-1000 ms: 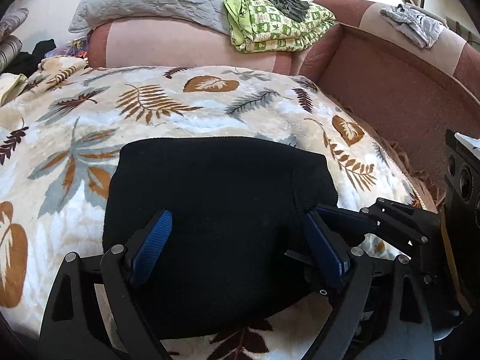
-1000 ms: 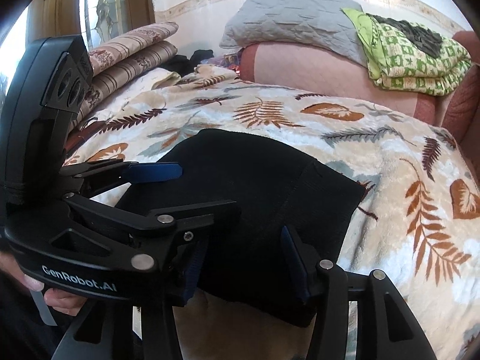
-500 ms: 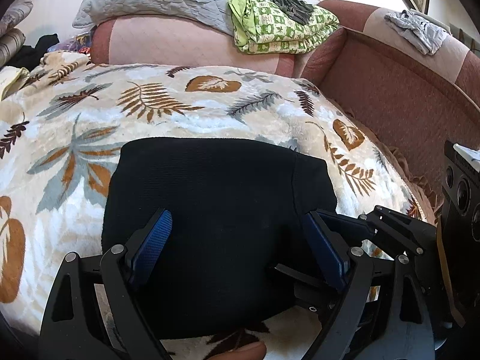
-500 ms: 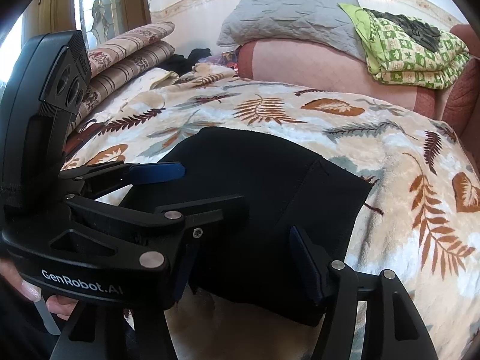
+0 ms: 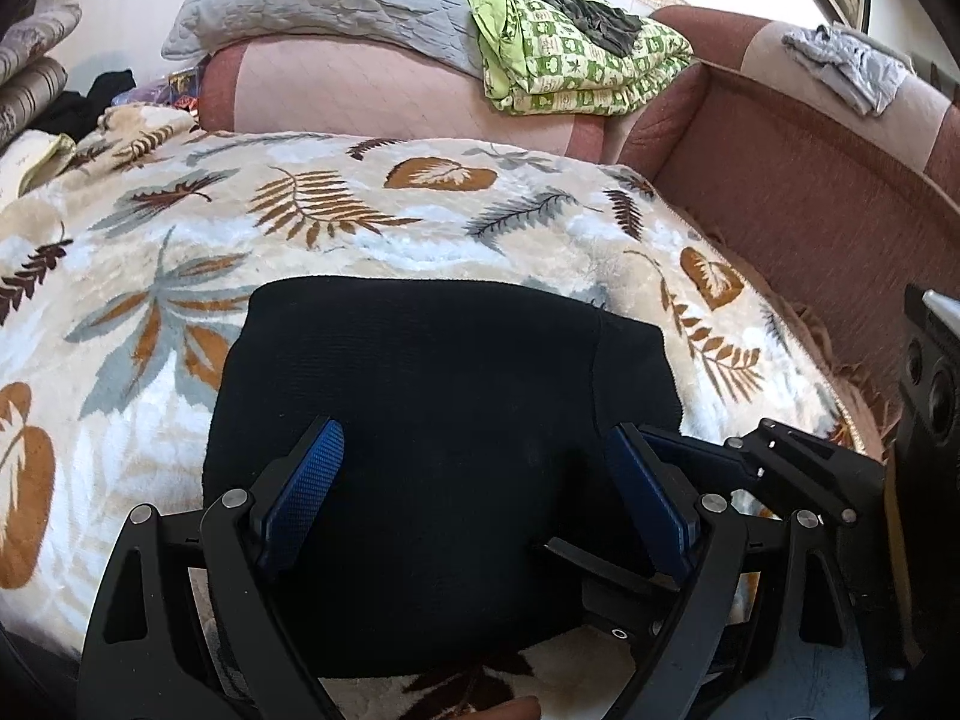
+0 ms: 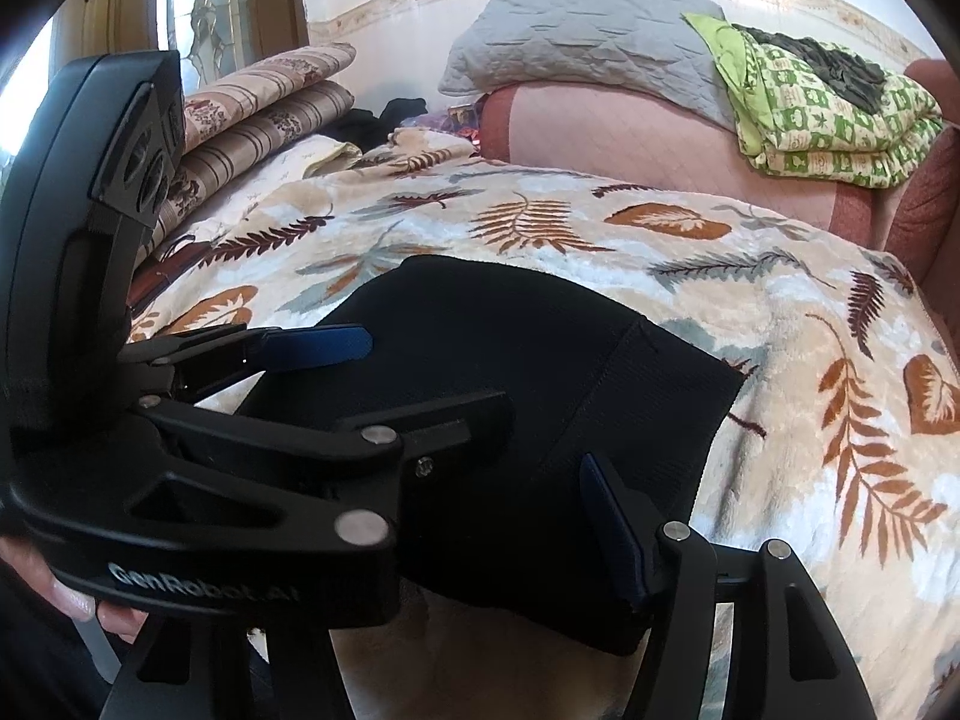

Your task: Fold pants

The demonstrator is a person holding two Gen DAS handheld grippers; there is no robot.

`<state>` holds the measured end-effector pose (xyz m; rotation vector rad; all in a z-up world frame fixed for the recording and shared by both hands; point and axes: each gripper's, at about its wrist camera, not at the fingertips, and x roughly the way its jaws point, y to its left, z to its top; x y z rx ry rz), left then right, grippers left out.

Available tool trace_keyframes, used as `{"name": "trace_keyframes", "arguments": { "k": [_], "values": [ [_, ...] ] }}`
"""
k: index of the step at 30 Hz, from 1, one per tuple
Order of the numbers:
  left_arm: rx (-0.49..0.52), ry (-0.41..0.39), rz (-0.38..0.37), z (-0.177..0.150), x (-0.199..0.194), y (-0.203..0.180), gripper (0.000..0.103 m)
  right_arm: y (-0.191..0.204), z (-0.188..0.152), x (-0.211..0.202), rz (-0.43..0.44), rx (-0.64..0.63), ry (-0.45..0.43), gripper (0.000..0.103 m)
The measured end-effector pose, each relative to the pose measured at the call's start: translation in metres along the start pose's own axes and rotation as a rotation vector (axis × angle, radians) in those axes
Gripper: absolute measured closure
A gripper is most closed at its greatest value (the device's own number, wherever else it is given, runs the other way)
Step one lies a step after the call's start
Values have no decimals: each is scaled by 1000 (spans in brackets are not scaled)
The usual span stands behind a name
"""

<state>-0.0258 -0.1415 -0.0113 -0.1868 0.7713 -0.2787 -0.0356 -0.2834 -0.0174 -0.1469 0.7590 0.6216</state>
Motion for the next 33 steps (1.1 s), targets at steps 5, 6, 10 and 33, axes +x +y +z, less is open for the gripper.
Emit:
{"name": "trace_keyframes", "arguments": {
  "k": [5, 6, 10, 33],
  "values": [
    [26, -70, 58, 4, -18, -1, 14, -2, 2, -4, 17, 2, 2, 42],
    [15, -100, 47, 5, -29, 3, 14, -5, 3, -11, 23, 19, -20, 42],
    [-103, -86, 44, 0, -56, 30, 14, -13, -2, -46, -27, 96, -113, 42],
    [-369, 215, 74, 17, 5, 92, 14, -102, -28, 5, 221, 813, -1, 41]
  ]
}}
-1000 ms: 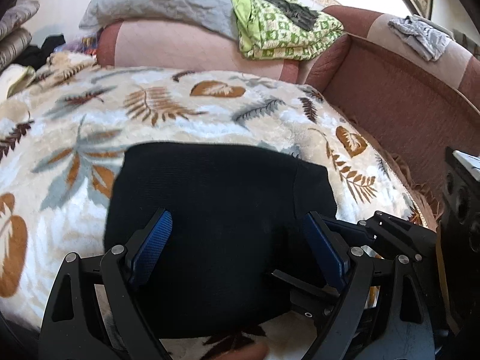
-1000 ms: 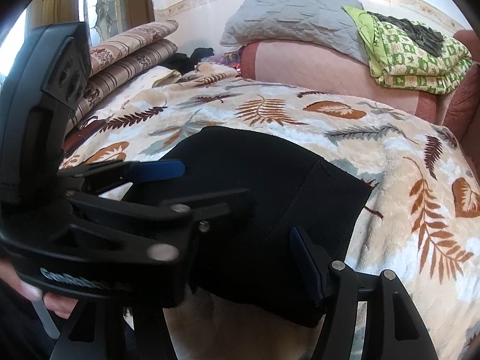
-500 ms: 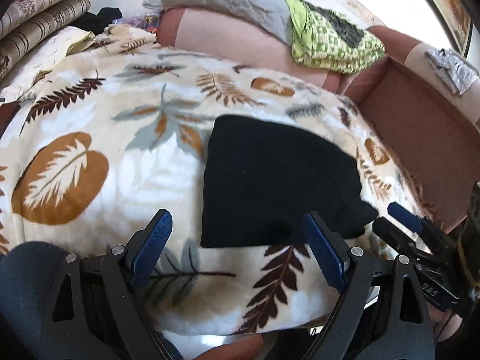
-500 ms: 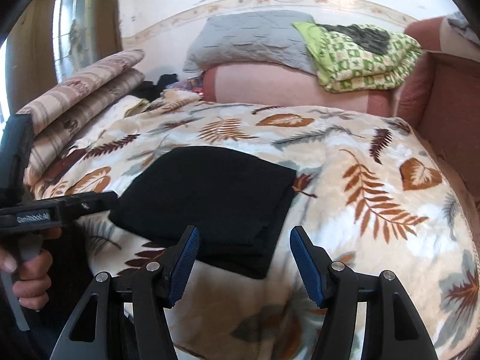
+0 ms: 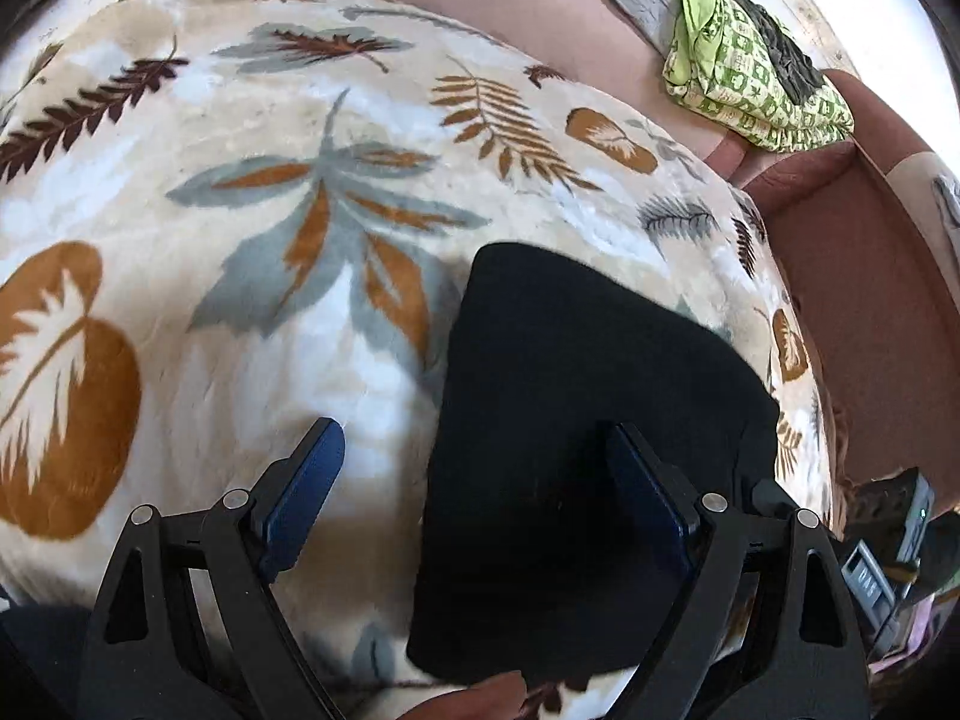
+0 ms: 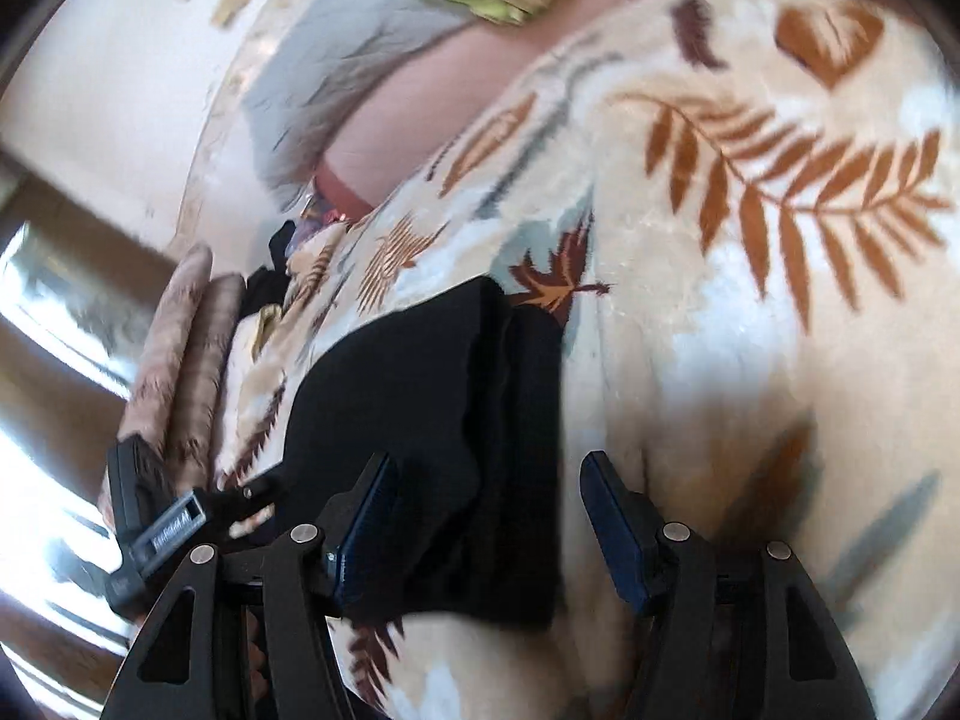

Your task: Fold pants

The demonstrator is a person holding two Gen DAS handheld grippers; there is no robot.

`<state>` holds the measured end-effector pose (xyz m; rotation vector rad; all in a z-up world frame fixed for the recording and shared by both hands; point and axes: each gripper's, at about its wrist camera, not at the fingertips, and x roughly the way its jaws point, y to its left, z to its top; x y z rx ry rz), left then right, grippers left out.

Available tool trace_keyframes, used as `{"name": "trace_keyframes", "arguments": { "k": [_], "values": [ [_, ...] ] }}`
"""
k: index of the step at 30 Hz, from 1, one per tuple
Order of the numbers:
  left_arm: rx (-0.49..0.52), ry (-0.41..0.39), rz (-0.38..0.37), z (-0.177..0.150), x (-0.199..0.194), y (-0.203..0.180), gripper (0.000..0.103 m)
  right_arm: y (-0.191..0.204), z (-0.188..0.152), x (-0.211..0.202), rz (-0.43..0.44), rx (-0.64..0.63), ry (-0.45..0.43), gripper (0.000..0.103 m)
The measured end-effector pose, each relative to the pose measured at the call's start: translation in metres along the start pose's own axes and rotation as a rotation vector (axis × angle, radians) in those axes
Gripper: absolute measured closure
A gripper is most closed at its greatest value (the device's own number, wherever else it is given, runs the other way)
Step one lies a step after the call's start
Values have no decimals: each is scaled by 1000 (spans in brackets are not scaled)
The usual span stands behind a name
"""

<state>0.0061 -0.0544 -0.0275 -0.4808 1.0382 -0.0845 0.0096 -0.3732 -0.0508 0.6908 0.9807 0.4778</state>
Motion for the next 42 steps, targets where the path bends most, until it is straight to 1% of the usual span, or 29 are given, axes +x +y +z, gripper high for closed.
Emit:
{"name": "trace_keyframes", "arguments": {
  "k": [1, 2, 6, 7, 9, 10, 13, 14, 15, 16, 17, 19, 20, 22, 24, 28, 30, 33, 35, 37, 38, 39, 40, 42],
  "values": [
    [0, -4, -10, -1, 1, 0, 14, 0, 3, 3, 30, 16, 3, 41],
    [-9, -12, -17, -3, 1, 1, 14, 2, 6, 7, 58, 24, 20, 36],
    [13, -23, -45, -7, 0, 1, 14, 9, 9, 14, 38, -21, 44, 36],
    [15, -26, -54, -7, 0, 2, 14, 8, 8, 13, 37, -27, 44, 37],
    [0, -26, -81, -6, 1, 6, 12, 4, 7, 11, 29, -16, 37, 43],
    [-6, -24, -90, -5, 2, 7, 12, 3, 6, 11, 31, -11, 29, 43],
    [-3, -15, -84, -2, 3, 6, 12, 6, 3, 12, 2, -43, 21, 43],
    [1, -23, -77, -2, 2, 4, 12, 7, 4, 13, -2, -51, 17, 40],
    [12, -41, -63, -2, 0, 2, 19, 9, 3, 13, 7, -60, 9, 40],
    [28, -60, -59, -2, -2, 1, 38, 10, 3, 13, 11, -68, 10, 40],
    [52, -63, -96, -2, -3, -3, 48, 10, 2, 13, 15, -75, 8, 40],
    [84, -72, -82, -4, -4, -8, 54, 8, 3, 12, 18, -71, 6, 44],
    [94, -73, -75, -5, -3, -8, 56, 6, 3, 11, 12, -68, 7, 48],
    [86, -80, -96, -3, -7, -6, 70, 4, 5, 10, 12, -52, 11, 54],
    [86, -97, -114, 0, -13, -7, 74, 8, 7, 4, 14, -68, 2, 64],
    [143, -148, -110, 17, -19, -23, 75, 23, 23, -4, 48, -128, -24, 68],
    [158, -158, -131, 38, -15, -32, 75, 25, 36, -2, 46, -134, -27, 68],
    [190, -153, -135, 63, -1, -42, 75, 21, 67, 3, 58, -123, -27, 68],
    [183, -116, -132, 74, 21, -42, 73, 13, 84, 13, 52, -107, -6, 68],
    [172, -70, -99, 72, 45, -36, 69, -3, 92, 27, 26, -57, 15, 66],
    [157, -63, -75, 68, 53, -32, 67, -16, 92, 37, 6, -1, 44, 63],
    [147, -82, -85, 66, 52, -31, 66, -22, 91, 41, 6, 31, 52, 63],
    [150, -93, -89, 66, 48, -33, 65, -24, 91, 38, 18, 47, 25, 63],
    [162, -121, -71, 65, 40, -35, 65, -18, 92, 27, 5, 29, -35, 63]
  ]
}}
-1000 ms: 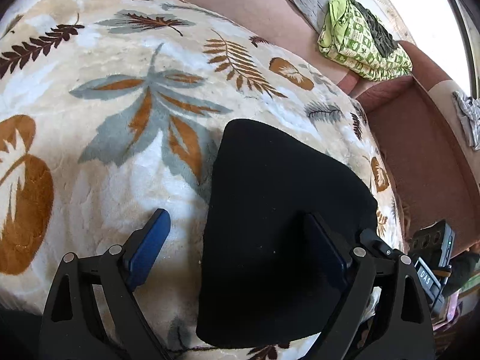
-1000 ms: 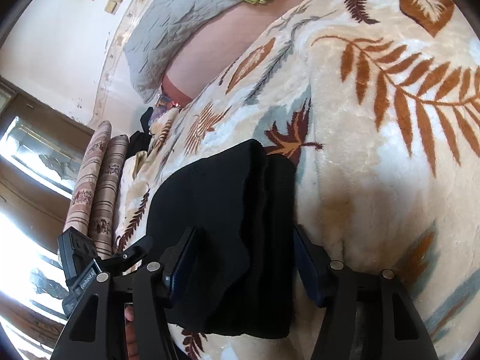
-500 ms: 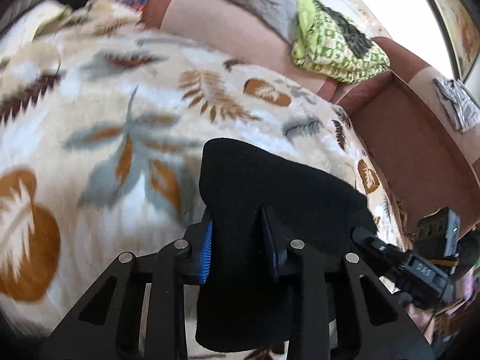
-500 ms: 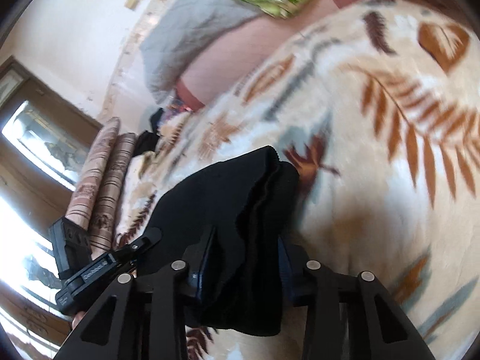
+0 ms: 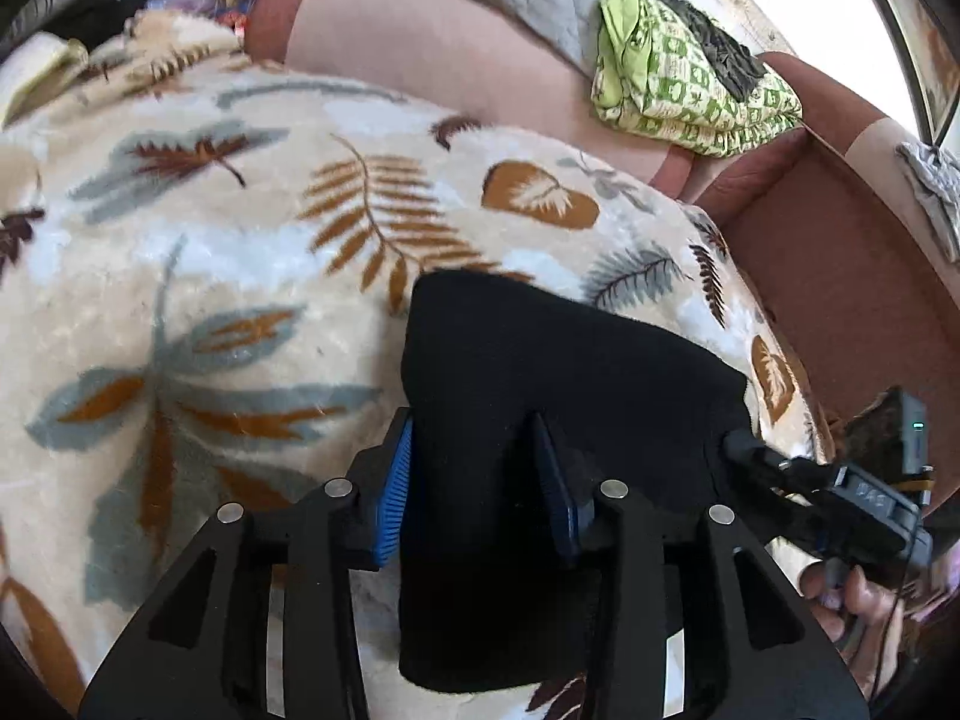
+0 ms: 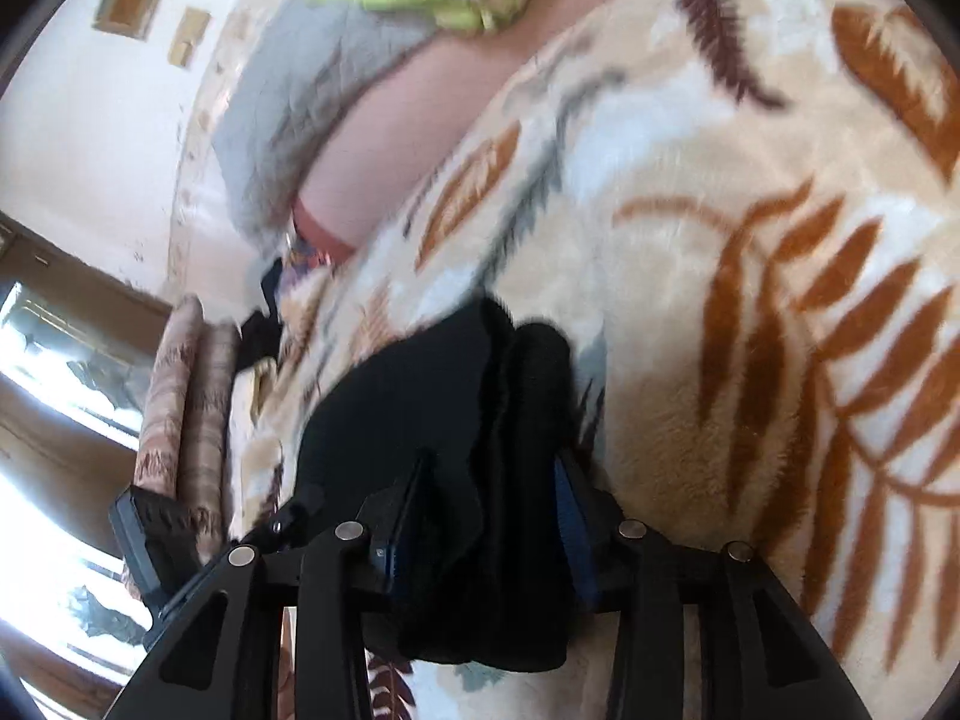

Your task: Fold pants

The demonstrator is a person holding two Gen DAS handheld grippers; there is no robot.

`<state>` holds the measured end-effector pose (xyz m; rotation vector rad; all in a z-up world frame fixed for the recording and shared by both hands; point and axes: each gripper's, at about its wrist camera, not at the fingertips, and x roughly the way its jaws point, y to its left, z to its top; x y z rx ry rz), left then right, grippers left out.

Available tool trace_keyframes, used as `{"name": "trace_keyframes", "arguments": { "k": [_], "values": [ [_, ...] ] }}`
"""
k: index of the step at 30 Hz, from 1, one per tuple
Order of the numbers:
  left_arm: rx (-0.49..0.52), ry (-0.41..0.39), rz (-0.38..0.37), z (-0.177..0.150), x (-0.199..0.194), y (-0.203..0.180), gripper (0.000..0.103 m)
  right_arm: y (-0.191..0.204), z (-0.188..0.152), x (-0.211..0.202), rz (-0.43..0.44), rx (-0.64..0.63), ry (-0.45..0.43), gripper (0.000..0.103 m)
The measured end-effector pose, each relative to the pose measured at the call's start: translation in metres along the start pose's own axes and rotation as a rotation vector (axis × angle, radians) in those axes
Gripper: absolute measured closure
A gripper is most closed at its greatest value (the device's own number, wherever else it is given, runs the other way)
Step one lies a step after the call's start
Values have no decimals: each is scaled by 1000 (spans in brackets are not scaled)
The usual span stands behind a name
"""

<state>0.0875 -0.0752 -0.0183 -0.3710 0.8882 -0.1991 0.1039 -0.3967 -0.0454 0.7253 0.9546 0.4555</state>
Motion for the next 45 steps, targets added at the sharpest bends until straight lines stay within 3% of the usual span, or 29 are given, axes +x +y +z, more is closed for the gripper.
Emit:
{"name": "trace_keyframes", "arguments": {
  "k": [5, 8, 9, 10, 12, 15, 18, 23, 28, 45],
  "values": [
    [-60, -37, 4, -4, -12, 8, 65, 31, -9, -39, -78, -182, -182, 63],
    [-32, -111, 57, -14, -30, 0, 65, 57, -25, -51, -194, -337, -243, 63],
    [-10, -137, 82, -18, -37, -6, 57, 66, -34, -54, -236, -399, -252, 63],
    [7, -157, 90, -24, -44, -10, 42, 76, -46, -57, -279, -468, -257, 63],
    [31, -163, 79, -40, -57, -18, 23, 89, -69, -59, -352, -563, -250, 63],
    [74, -111, 88, -74, -71, -30, 22, 99, -108, -60, -464, -653, -227, 63],
    [140, -92, 124, -109, -83, -45, 22, 98, -136, -65, -463, -643, -191, 63],
    [197, -52, 223, -141, -88, -56, 7, 105, -167, -77, -437, -642, -210, 62],
    [219, -131, 281, -135, -105, -65, 7, 104, -175, -86, -422, -605, -221, 61],
    [210, -114, 303, -118, -102, -95, 7, 91, -169, -110, -420, -526, -296, 60]
  ]
}}
